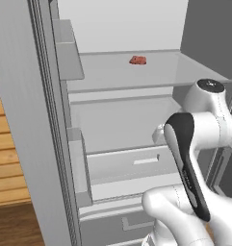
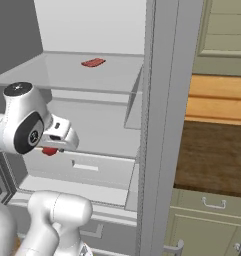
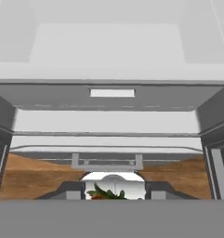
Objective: Take the strawberry from the fridge and place it on top of the pancake, located on the dining counter.
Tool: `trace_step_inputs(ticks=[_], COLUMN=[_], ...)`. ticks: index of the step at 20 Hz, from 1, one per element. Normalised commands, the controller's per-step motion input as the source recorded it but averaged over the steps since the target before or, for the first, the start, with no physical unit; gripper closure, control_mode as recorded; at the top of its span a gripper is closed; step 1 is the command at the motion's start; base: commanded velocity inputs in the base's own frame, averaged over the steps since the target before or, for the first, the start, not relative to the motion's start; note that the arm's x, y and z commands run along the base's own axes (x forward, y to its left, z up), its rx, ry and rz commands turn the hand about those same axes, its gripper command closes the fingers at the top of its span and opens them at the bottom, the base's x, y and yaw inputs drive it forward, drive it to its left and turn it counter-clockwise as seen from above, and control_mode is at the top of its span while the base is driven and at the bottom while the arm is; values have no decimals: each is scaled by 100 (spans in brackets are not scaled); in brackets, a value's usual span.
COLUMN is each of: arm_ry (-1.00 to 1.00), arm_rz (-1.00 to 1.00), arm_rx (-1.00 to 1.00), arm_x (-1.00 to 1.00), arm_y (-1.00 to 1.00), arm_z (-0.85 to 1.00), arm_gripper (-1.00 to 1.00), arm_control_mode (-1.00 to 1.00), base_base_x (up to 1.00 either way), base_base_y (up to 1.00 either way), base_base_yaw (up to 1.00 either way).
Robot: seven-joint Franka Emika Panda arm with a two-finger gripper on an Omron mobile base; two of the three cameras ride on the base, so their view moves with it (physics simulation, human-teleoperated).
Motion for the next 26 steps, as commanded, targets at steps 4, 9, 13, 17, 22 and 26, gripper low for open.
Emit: trace_step_inputs(ticks=[4,9,13,17,22,26], arm_ry=[-8,-6,0,0,0,0], arm_rz=[-3,0,0,0,0,0], arm_rx=[0,0,0,0,0,0], arm_x=[-18,-22,0,0,0,0], arm_y=[-20,-5,0,0,0,0], arm_z=[-25,-12,0,0,0,0], arm_gripper=[100,100,100,100,100,100], arm_control_mode=[-100,-100,-100,-100,100,100], base_base_x=[0,0,0,0,-6,-33], base_base_y=[0,0,0,0,0,27], base_base_yaw=[0,0,0,0,3,34])
